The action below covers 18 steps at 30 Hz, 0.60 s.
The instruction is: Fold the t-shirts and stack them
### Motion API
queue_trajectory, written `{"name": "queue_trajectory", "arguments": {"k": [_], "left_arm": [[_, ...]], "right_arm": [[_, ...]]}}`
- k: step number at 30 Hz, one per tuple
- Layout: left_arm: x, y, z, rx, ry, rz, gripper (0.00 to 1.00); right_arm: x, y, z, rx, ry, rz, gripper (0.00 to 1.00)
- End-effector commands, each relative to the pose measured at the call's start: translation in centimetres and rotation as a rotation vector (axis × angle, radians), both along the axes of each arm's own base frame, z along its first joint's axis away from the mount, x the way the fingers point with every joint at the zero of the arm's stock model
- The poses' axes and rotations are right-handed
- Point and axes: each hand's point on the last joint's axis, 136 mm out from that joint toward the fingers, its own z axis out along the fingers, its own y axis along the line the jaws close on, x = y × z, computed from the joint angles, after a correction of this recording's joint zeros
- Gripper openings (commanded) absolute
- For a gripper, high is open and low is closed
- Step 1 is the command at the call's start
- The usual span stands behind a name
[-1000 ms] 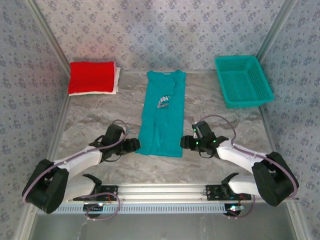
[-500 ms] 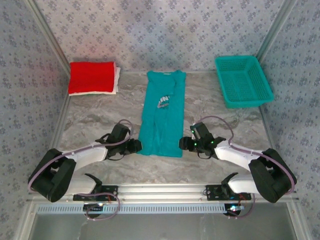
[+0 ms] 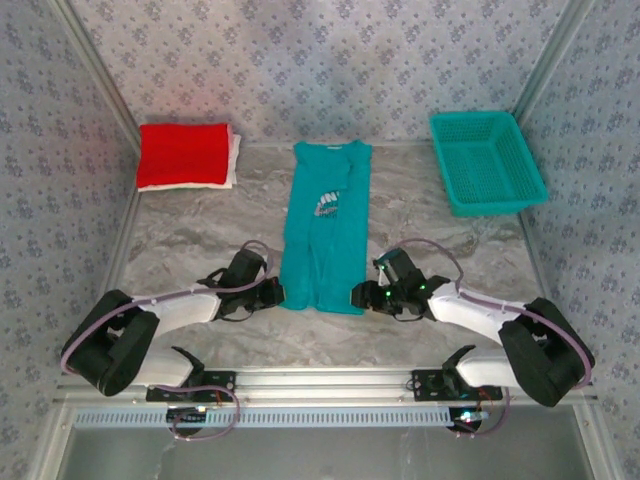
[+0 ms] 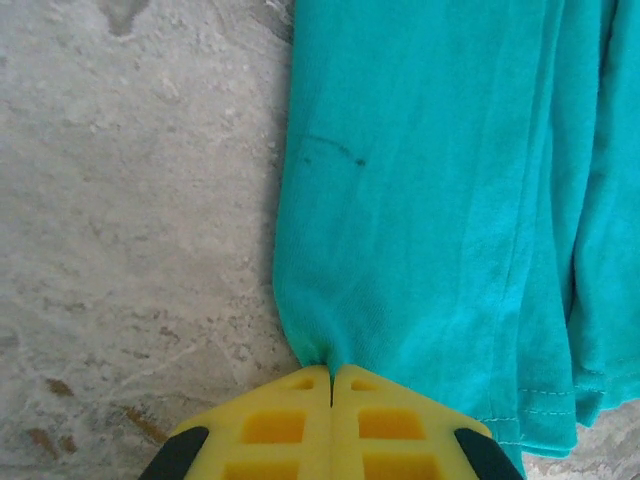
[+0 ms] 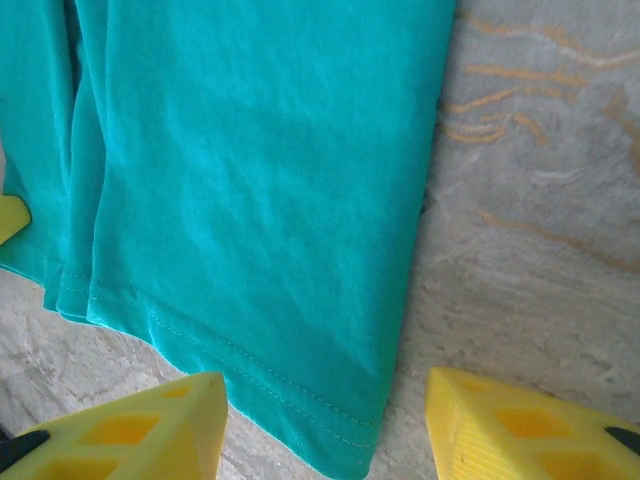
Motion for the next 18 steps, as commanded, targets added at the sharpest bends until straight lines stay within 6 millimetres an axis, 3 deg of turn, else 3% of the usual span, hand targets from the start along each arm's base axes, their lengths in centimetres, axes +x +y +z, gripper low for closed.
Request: {"name": "queue_trajectory", "arguments": {"k": [1, 6, 15, 18], "left_arm": [[-0.6, 1.0, -0.7, 0.041, 0.013, 0.022, 0.00], [-0.9, 1.3, -0.1, 0.030, 0.000, 0.035, 0.00], [-2.4, 0.9, -0.3, 0.074, 0.044, 0.024, 0.00], [-3.0, 1.8, -0.6, 0.098, 0.055, 0.069, 0.00]], "right_arm": [[-1.0, 0.5, -0.7, 0.019, 0.059, 0.002, 0.52], [-0.8, 1.4, -0.6, 0.034, 0.066, 0.013, 0.41], [-0.7, 0.7, -0.7, -0.014, 0.067, -0.012, 0.02], [-1.1, 0.2, -0.7, -0.022, 0.068, -0.019, 0.00]]}}
